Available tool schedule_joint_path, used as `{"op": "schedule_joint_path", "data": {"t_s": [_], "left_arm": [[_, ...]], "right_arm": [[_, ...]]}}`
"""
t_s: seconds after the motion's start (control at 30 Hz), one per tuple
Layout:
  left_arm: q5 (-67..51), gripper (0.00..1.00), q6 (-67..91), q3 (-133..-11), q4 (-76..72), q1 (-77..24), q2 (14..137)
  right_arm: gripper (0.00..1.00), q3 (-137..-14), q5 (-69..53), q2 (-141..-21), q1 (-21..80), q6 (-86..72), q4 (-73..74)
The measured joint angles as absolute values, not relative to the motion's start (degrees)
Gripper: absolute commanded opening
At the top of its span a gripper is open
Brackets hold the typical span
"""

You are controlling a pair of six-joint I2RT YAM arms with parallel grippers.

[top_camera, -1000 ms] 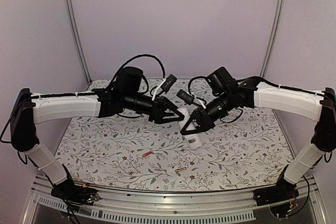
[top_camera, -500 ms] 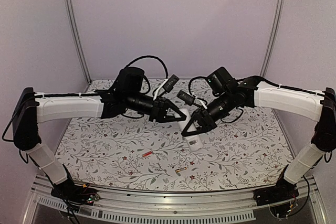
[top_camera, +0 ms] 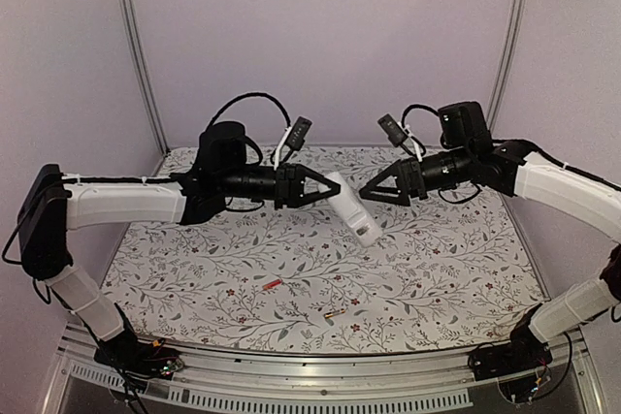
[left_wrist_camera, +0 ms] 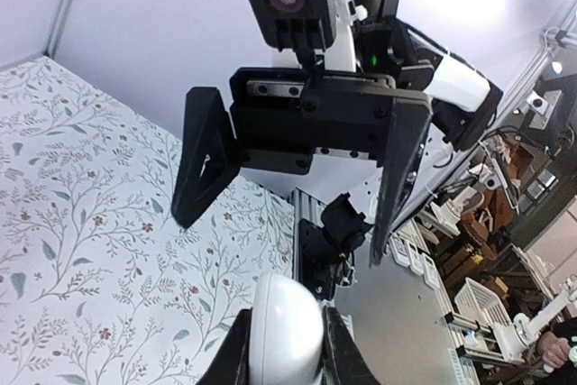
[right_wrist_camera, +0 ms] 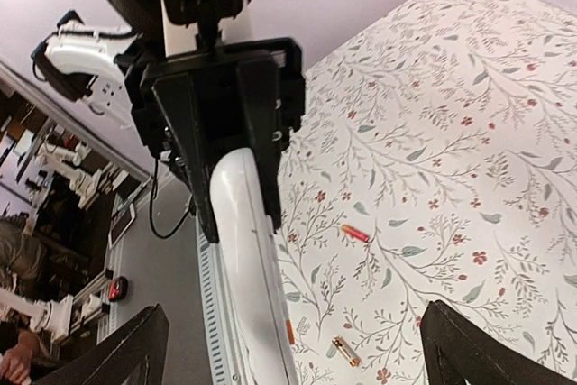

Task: Load the batteries into the remote control
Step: Pass from the right arm to the left, then pass from the left arm to the right

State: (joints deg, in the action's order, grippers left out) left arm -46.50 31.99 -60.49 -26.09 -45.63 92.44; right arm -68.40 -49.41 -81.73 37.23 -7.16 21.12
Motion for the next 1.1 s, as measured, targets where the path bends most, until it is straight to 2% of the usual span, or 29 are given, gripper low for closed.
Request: {"op": "schedule_joint_path", "data": {"t_s": [0.13,0.27,0.6,0.8,0.97,1.1], "left_arm": [[-40.8,0.00,35.9,-58.5,-32.8,-45.0,90.8],[-35.6,0.00,39.8,-56.4,-39.9,-44.9,88.7],[-21.4,0.00,46.8,-49.4,-53.9,-44.9,84.4],[-15.3,0.00,50.6,-46.6,-63.1,-45.3,85.0],[-12.1,0.00,52.0,-46.0,-69.4,-46.7,86.4],[-10.9,0.00,52.2,-46.0,-71.5,-47.9,87.2]], "right_arm": [[0.99,-62.0,-43.6,-74.1,33.0,-14.8,11.1],[0.99,-57.3,-38.5,-68.2,33.1,-19.6,3.5],[0.98,-57.3,-34.7,-67.9,33.1,-26.3,-6.0],[0.88,-56.6,-37.4,-71.5,33.7,-31.9,-17.4],[0.84,-56.6,-38.3,-77.3,36.5,-38.2,-25.3],[0.71,-56.6,-38.7,-79.4,38.4,-41.1,-29.7]]}}
